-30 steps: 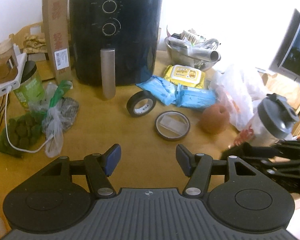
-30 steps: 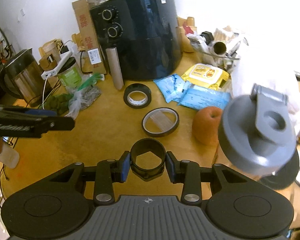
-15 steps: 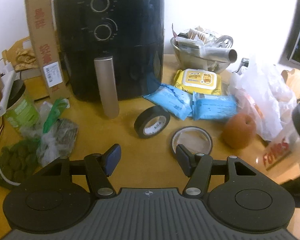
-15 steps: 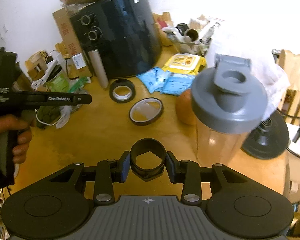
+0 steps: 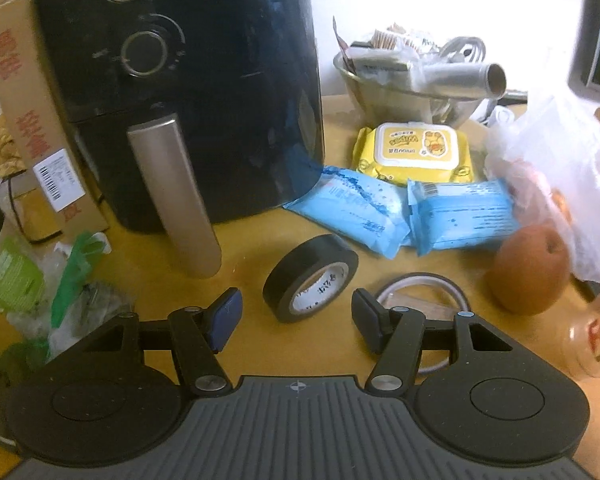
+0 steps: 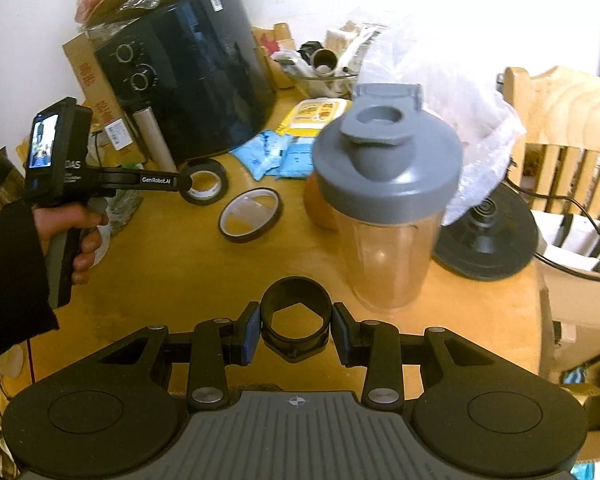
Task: Organize rigid objects
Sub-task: 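Grasp the black electrical tape roll with the left gripper, then carry the tape roll to the cardboard box with the left gripper while the right gripper carries the holder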
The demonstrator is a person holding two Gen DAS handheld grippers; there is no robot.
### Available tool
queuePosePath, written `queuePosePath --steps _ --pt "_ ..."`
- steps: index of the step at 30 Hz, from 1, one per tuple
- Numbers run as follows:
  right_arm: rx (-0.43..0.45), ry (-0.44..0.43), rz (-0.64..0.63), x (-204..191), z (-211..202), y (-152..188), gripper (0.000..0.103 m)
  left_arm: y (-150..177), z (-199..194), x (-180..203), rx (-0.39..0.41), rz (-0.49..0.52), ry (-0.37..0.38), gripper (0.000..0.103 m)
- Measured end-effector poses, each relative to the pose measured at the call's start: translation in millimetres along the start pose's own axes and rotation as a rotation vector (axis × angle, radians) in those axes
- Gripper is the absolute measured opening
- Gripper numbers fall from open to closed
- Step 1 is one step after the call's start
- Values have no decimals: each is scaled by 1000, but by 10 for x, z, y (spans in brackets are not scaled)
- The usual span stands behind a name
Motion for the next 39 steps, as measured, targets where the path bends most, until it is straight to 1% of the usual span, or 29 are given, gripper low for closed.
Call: queuePosePath --steps 6,9,10,12,15,18,20,24,32,39 --pt "-6 27 22 71 -72 96 40 -56 227 0 -36 40 15 59" --pt "-7 27 26 66 -90 136 40 -92 290 -27 -33 55 -7 58" --pt "-8 27 28 63 -98 146 40 -97 303 -31 -39 52 2 55" --pt "-8 23 33 58 -107 161 40 -90 318 -30 -61 53 27 35" --pt "-9 16 32 44 -113 178 40 -69 298 -43 -78 66 24 23" --pt "-8 3 31 34 -115 177 40 -33 252 -61 -93 58 30 22" --pt "-7 -3 25 19 -116 173 40 -8 206 -64 -104 45 54 21" --pt "-5 -20 13 -6 -114 163 40 25 109 -84 -105 18 72 21" --pt "-5 -64 -13 -66 -100 143 40 57 -182 -124 -87 -36 85 21" --pt "-5 -107 -40 -138 -100 121 40 113 -466 -113 -70 -63 87 21"
Point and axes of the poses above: each gripper's, at about its wrist camera, not at the fingertips, and z roughly the way its jaws point, x to its right, y to its underside, the point moved 8 cm from there along z, roughly the way its jaws point, and after that the axes turned 2 degrees about -z, right-handed, at the moved point
